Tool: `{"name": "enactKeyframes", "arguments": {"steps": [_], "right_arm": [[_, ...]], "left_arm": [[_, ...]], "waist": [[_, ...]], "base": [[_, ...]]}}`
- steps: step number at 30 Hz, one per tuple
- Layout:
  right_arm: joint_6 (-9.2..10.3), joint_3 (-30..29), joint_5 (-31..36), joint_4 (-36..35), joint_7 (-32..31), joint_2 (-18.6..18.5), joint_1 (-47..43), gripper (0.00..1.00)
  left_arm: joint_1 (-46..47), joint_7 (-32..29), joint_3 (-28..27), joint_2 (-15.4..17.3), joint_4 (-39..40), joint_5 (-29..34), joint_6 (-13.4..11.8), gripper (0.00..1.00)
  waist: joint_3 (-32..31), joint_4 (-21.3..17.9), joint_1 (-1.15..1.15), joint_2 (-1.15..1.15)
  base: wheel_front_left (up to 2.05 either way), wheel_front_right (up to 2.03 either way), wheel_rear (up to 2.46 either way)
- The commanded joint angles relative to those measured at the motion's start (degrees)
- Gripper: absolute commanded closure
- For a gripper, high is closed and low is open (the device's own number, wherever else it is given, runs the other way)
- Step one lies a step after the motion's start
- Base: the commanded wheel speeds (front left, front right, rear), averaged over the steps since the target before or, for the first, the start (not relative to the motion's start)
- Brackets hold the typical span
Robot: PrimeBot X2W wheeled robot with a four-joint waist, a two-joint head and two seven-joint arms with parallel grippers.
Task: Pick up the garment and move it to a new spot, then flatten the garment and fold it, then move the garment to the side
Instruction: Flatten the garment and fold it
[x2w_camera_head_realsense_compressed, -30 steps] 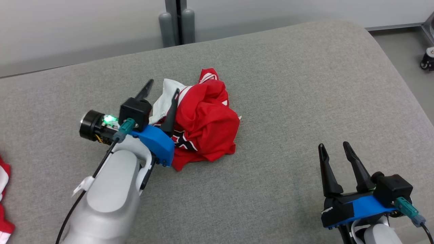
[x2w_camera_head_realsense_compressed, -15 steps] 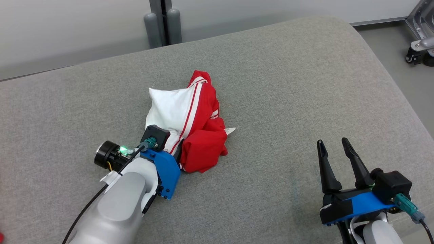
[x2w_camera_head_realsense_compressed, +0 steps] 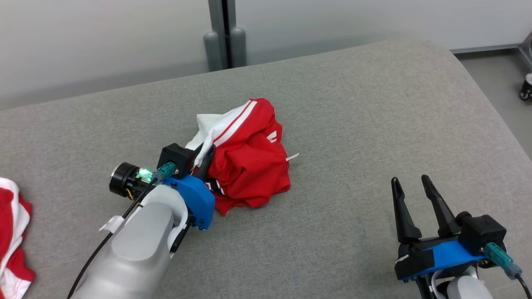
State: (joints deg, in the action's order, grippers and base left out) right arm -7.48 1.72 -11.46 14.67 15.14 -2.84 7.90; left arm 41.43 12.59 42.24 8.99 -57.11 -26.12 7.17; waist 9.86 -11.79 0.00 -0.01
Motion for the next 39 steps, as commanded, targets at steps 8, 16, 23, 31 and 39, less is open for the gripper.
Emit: {"name": "enactKeyframes", "arguments": {"steps": [8,16,23,31,39], "right_arm": [[-0.03,-0.2,0.4,0.2,0.0,-0.1,-2.0,0.00],[-0.03,-0.6,0.8,0.3,0.0,-0.1,-2.8,0.00],[-0.03,-0.3,0.5,0.6,0.0,-0.1,-2.9,0.00],[-0.03,0.0,0.3,0.9,0.0,-0.1,-3.2,0.00],[-0.03,0.3,0.2,1.1,0.0,-0.1,-3.3,0.00]], "left_arm": [[-7.1,2.7,-5.8,2.8,9.8,-1.5,-4.1,1.00],[-23.6,2.7,-13.1,4.7,24.6,-1.7,-8.5,1.00],[-33.3,2.7,-16.7,3.3,29.6,-2.6,-10.4,1.00],[-38.2,2.7,-21.7,1.5,36.1,1.3,-10.7,0.00],[-39.9,2.6,-30.7,-1.1,47.4,9.9,-9.0,0.00]], "waist": [[-2.7,5.8,0.00,0.01],[-3.7,10.3,0.00,0.01],[-3.9,12.2,0.00,0.01],[-4.3,13.0,0.00,0.01],[-5.2,12.3,0.00,0.01]], "base": [[0.00,0.00,0.00],[0.00,0.00,0.00],[0.00,0.00,0.00],[0.00,0.00,0.00],[0.00,0.00,0.00]]}}
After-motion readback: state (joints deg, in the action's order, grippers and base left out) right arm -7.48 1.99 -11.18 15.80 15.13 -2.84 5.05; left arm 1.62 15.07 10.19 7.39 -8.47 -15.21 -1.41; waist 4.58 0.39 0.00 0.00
